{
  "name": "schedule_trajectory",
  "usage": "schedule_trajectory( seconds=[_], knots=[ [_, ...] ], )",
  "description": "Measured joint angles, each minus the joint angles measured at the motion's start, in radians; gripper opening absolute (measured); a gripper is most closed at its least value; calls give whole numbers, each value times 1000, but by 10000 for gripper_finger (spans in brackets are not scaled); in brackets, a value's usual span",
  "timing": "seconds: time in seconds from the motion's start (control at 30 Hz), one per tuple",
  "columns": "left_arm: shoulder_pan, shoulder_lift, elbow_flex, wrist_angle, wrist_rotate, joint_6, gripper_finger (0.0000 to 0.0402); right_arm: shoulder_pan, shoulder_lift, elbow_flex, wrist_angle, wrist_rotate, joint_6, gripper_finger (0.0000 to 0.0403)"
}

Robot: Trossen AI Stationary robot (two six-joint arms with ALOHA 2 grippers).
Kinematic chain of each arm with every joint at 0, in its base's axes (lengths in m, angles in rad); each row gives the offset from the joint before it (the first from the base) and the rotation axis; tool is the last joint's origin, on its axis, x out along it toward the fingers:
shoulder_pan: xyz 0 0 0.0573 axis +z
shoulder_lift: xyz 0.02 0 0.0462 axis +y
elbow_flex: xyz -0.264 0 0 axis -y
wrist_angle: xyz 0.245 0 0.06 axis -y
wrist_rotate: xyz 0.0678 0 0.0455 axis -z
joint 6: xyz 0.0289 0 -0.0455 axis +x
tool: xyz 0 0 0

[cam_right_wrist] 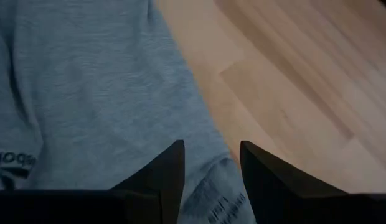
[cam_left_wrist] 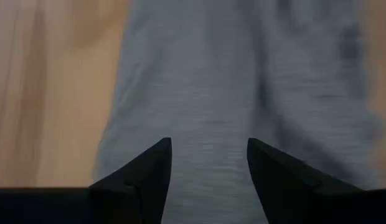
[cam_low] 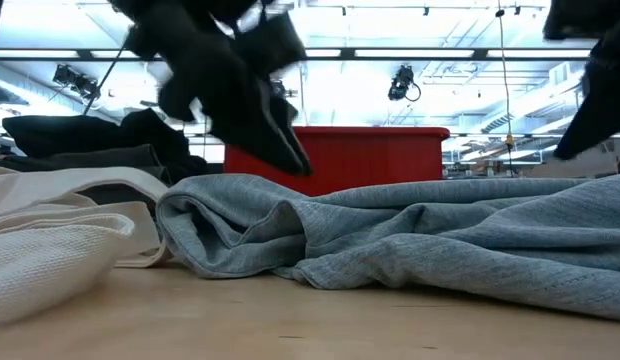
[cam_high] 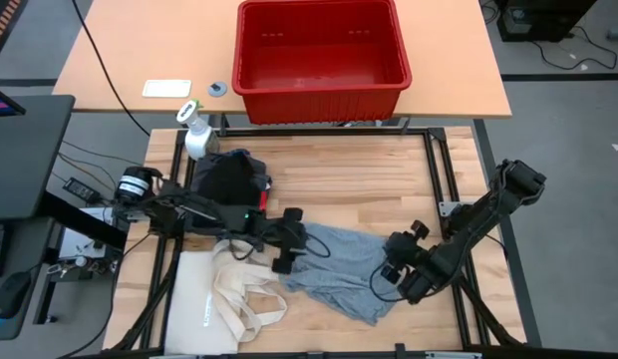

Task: Fold Laundry from Bin
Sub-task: Fold the gray shirt

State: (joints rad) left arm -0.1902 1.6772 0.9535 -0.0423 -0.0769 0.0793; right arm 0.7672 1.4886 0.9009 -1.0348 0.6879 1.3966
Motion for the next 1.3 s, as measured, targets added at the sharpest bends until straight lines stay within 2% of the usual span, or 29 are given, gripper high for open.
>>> schedule_trajectory(
  seconds=[0.27,0.6,0.73,0.9,1.0,1.07,1.17,1.3],
  knots=[
    [117,115,-1,18,-13,70,213,-46,1,-136,145,-19,-53,161],
    [205,136,4,-106,-13,-13,213,-32,1,-276,285,-186,-12,154],
    [201,135,4,-143,-16,-20,213,-33,-2,-290,247,-270,67,145],
    [191,124,3,-189,-17,-27,213,-10,2,-194,32,-389,154,131],
    [186,108,1,-206,-18,-32,213,9,1,-92,-147,-371,209,125],
    [183,97,-2,-216,-18,-31,213,28,1,-36,-192,-269,201,124],
    [180,96,-2,-214,-20,-31,213,43,0,-14,-137,-68,117,123],
    [180,96,-2,-212,-19,-29,213,-11,0,-53,-9,-23,-6,123]
  ],
)
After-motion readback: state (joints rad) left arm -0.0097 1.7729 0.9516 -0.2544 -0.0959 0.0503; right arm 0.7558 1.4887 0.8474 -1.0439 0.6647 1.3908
